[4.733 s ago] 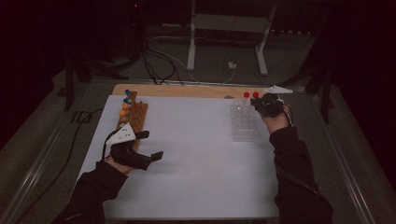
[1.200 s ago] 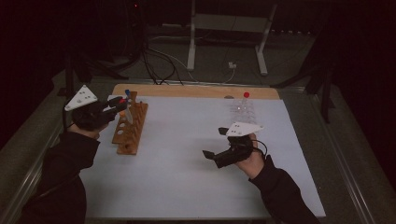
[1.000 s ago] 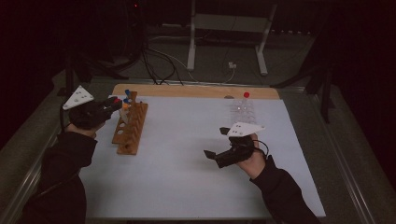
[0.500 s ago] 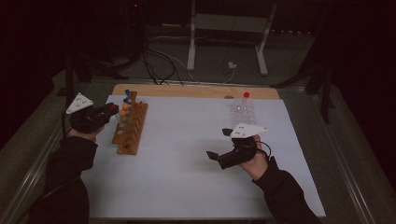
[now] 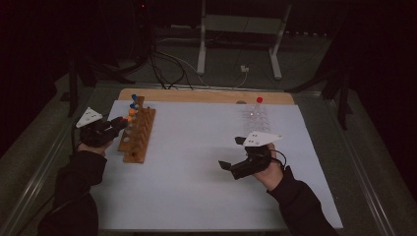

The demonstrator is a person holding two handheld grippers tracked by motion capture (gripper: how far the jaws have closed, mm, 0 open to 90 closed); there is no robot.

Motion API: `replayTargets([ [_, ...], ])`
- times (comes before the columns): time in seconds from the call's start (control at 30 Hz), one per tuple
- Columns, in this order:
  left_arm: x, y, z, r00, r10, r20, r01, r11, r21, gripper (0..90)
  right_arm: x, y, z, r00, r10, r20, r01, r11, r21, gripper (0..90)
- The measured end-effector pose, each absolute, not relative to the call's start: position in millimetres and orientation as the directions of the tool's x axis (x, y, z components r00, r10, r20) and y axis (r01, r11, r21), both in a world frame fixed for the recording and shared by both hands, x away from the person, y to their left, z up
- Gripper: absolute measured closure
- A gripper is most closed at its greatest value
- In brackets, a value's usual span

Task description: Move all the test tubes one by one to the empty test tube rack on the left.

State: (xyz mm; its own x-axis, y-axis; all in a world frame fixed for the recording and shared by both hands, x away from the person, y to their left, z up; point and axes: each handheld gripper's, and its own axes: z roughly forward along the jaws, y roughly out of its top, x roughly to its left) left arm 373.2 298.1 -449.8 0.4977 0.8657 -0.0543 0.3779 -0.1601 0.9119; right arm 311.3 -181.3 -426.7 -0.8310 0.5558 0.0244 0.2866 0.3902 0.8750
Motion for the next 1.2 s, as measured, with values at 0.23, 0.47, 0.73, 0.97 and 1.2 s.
replayTargets([
  [0.23, 371, 299, -447, 0.511, 0.856, -0.074, 0.390, -0.155, 0.908, 57.5, 311, -184, -422, -0.833, 0.552, 0.026, 0.278, 0.377, 0.883, 0.0],
  [0.47, 352, 286, -434, 0.580, 0.811, -0.074, 0.383, -0.192, 0.904, 13.2, 321, -204, -407, -0.803, 0.595, 0.008, 0.261, 0.340, 0.903, 0.0],
  [0.73, 327, 257, -423, 0.663, 0.746, -0.052, 0.324, -0.224, 0.919, 2.5, 358, -244, -399, -0.709, 0.705, 0.002, 0.292, 0.292, 0.911, 0.0],
  [0.97, 313, 229, -427, 0.731, 0.681, -0.055, 0.305, -0.253, 0.918, 2.2, 394, -276, -404, -0.617, 0.787, 0.004, 0.335, 0.258, 0.906, 6.7],
  [1.2, 307, 210, -434, 0.767, 0.639, -0.056, 0.299, -0.278, 0.913, 2.1, 430, -284, -424, -0.548, 0.836, -0.001, 0.394, 0.260, 0.882, 27.3],
])
